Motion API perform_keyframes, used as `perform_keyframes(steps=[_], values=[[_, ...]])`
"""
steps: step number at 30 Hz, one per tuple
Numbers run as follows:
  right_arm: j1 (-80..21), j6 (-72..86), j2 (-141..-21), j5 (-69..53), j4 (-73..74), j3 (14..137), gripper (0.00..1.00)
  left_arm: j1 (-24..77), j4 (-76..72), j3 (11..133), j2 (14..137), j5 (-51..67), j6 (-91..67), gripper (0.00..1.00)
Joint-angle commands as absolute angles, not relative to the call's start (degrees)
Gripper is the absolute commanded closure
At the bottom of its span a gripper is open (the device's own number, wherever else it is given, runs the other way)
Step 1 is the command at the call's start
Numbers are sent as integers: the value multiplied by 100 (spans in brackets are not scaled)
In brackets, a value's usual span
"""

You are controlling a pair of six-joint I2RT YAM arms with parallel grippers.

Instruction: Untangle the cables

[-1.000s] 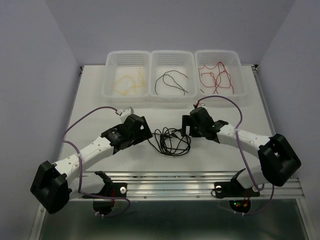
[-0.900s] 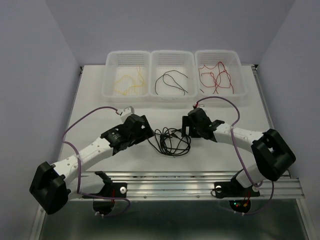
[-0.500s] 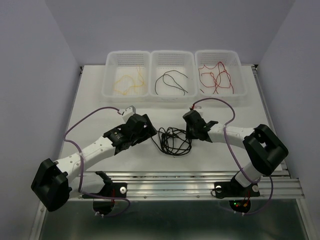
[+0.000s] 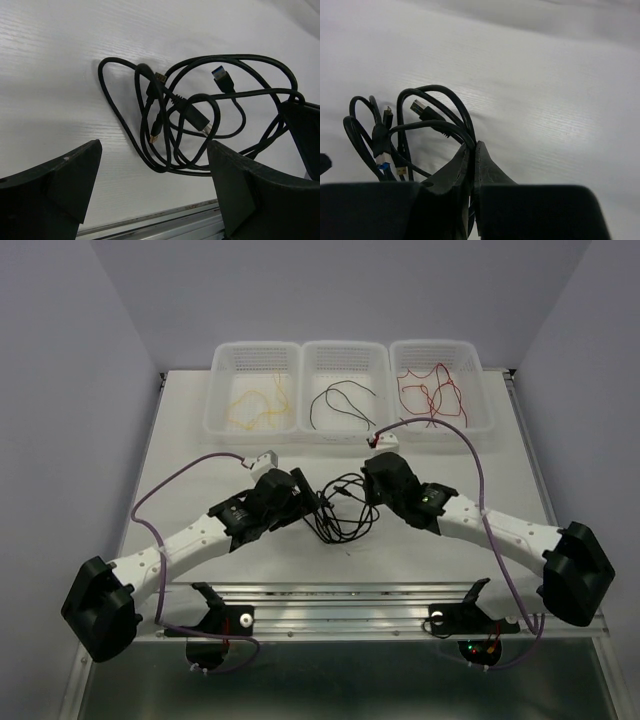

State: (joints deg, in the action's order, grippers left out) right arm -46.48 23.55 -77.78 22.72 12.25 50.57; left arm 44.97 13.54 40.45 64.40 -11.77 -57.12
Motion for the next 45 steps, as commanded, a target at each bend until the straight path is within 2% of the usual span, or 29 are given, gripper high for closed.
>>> perform_keyframes(steps=[1, 8, 15, 26, 30, 38, 41, 42, 44, 45], values=[[-4852, 1652, -7138, 2286, 713, 5221, 99, 4553, 932, 3999, 6039, -1029, -5652, 1], [-4904, 1222, -6171, 1521, 378, 5405, 99, 4588, 572, 3815, 5643, -862, -5467, 1], [-4904, 1388, -6179, 1336, 756, 5651, 99, 4623, -350, 3542, 5291, -213, -5309, 1], [-4904, 1679, -6293, 1424, 984, 5941, 99, 4781, -677, 3410, 5616, -149, -5089, 2], [-4904, 1819, -6275, 1441, 1081, 6003, 99, 4869, -878, 3437, 5844, -36, -5001, 4], [-4904, 1969, -6530, 2258, 1292, 6144, 99, 5440, -932, 3410, 6091, 132, -4975, 6], [-4904, 2013, -6609, 2417, 1327, 6170, 99, 5484, -905, 3349, 6056, 62, -5053, 21], [-4904, 2021, -6627, 2443, 1318, 6170, 99, 5493, -888, 3340, 6056, 53, -5071, 34], [-4904, 2021, -6653, 2522, 1327, 6187, 99, 5493, -792, 3331, 6003, 62, -5106, 45], [-4904, 2021, -6671, 2540, 1336, 6187, 99, 5493, -756, 3331, 5994, -95, -5124, 59]])
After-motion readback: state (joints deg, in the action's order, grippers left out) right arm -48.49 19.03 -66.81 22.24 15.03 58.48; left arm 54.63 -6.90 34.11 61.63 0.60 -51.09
